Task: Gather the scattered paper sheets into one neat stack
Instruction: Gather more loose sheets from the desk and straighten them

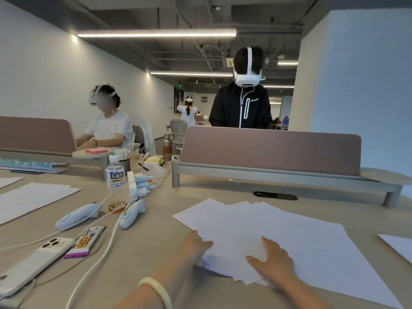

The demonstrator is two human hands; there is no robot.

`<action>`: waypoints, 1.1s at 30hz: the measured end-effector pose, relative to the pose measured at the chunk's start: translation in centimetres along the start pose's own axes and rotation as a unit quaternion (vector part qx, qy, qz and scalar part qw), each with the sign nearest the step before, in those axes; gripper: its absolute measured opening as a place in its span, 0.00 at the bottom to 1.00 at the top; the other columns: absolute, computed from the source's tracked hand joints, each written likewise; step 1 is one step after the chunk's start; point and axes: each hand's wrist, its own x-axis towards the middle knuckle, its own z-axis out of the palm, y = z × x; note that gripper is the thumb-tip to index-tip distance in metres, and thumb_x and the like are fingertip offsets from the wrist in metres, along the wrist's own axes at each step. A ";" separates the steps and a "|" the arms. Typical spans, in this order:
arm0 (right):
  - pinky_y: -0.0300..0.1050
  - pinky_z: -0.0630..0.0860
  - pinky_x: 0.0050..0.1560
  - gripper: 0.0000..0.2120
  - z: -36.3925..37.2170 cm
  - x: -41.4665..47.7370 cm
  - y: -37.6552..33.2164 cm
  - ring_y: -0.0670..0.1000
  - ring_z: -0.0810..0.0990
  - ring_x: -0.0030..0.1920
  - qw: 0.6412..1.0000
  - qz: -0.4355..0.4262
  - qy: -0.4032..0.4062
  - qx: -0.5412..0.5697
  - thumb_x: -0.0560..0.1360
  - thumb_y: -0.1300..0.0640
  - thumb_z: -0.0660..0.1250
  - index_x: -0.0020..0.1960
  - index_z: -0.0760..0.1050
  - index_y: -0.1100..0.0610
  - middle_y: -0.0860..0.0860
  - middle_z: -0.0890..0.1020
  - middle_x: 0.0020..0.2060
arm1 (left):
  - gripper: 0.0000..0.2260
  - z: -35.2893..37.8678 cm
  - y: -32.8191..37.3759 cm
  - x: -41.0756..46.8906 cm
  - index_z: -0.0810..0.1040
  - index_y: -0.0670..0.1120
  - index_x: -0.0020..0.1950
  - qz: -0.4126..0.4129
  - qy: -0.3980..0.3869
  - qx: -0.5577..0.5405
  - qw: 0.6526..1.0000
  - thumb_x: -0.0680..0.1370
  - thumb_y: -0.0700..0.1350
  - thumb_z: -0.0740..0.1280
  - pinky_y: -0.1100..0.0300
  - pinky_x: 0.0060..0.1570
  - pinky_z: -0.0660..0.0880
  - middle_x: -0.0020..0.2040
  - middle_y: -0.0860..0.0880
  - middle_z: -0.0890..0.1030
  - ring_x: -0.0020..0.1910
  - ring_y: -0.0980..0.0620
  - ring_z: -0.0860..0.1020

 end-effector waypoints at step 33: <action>0.54 0.42 0.76 0.31 1.3 -0.3 1.4 0.48 0.47 0.77 0.998 -0.036 0.004 -0.049 0.78 0.37 0.47 0.77 0.48 0.50 0.46 0.50 0.77 | 0.12 -3.9 -2.0 2.6 0.70 0.41 0.51 -0.035 0.034 0.063 0.997 0.70 0.36 0.67 0.58 0.44 0.67 0.51 0.43 0.74 0.48 0.45 0.72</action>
